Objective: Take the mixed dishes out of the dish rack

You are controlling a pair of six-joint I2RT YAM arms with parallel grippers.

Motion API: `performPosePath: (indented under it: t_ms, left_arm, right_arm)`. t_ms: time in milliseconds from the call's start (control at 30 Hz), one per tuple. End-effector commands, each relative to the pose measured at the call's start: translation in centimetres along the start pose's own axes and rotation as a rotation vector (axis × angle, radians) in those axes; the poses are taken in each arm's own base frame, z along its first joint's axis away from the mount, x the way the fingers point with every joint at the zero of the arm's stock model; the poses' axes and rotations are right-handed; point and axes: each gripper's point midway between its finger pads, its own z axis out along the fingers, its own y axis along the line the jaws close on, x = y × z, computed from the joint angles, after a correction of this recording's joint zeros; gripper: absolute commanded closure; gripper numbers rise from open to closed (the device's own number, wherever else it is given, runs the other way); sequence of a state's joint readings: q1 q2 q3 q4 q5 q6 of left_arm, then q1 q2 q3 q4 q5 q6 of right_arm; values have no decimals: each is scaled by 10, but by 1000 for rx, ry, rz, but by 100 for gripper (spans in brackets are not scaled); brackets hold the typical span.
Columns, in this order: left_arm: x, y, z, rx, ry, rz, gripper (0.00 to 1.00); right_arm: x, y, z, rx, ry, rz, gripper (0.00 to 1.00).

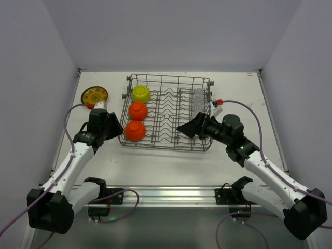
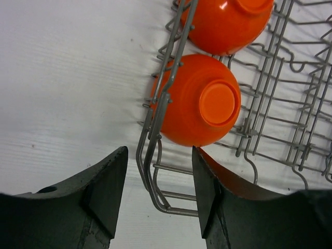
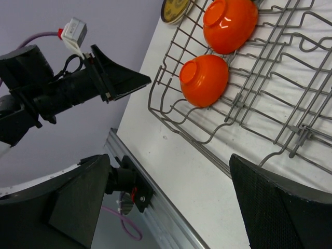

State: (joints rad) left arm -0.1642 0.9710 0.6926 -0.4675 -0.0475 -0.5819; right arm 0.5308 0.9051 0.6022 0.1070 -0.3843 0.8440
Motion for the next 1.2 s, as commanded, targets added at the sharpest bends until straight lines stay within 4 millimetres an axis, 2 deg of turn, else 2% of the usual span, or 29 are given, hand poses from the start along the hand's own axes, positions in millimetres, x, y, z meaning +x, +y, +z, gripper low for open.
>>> performPosePath:
  t_ms: [0, 33, 100, 233, 300, 500, 733, 833, 867, 900, 967, 1000, 1100, 1133, 1167]
  left_arm:
    - [11, -4, 5, -6, 81, 70, 44]
    - [14, -3, 7, -15, 93, 73, 50]
    - [18, 3, 12, -55, 115, 71, 51]
    - [22, 7, 17, -83, 142, 71, 69]
    - [23, 7, 17, -84, 145, 68, 72]
    - [22, 1, 11, -58, 132, 69, 87]
    - [31, -5, 9, -20, 159, 77, 97]
    - [33, -7, 7, -9, 159, 72, 98]
    - [33, -7, 6, -7, 159, 70, 98]
    - [33, -7, 6, -4, 157, 70, 99]
    - [33, -7, 3, 0, 152, 63, 100]
    - [33, -7, 2, -1, 147, 60, 100]
    - [34, -7, 0, 2, 147, 52, 100]
    - [36, -6, 0, 0, 150, 46, 100]
    - [37, -6, 0, 1, 152, 44, 100]
  right_arm:
    - [-15, 8, 2, 27, -34, -78, 1]
    - [-14, 7, 1, 33, -28, -83, 1]
    - [-13, 5, 0, 38, -23, -101, 1]
    - [-12, 6, -3, 29, -23, -134, 1]
    - [-14, 7, -3, 29, -23, -148, 1]
    - [-12, 7, 11, 31, 18, -125, 1]
    - [-9, 13, 54, 9, 49, -16, 1]
    - [-9, 14, 73, 20, 53, 16, 1]
    - [-11, 21, 79, 11, 55, 15, 1]
    - [-6, 12, 90, 37, 76, 30, 1]
    - [-8, 16, 103, 37, 87, 40, 1]
    - [0, 5, 113, 69, 114, 58, 1]
    - [2, 5, 132, 80, 119, 77, 2]
    - [10, -4, 142, 108, 140, 94, 4]
    - [7, 0, 149, 107, 138, 97, 4]
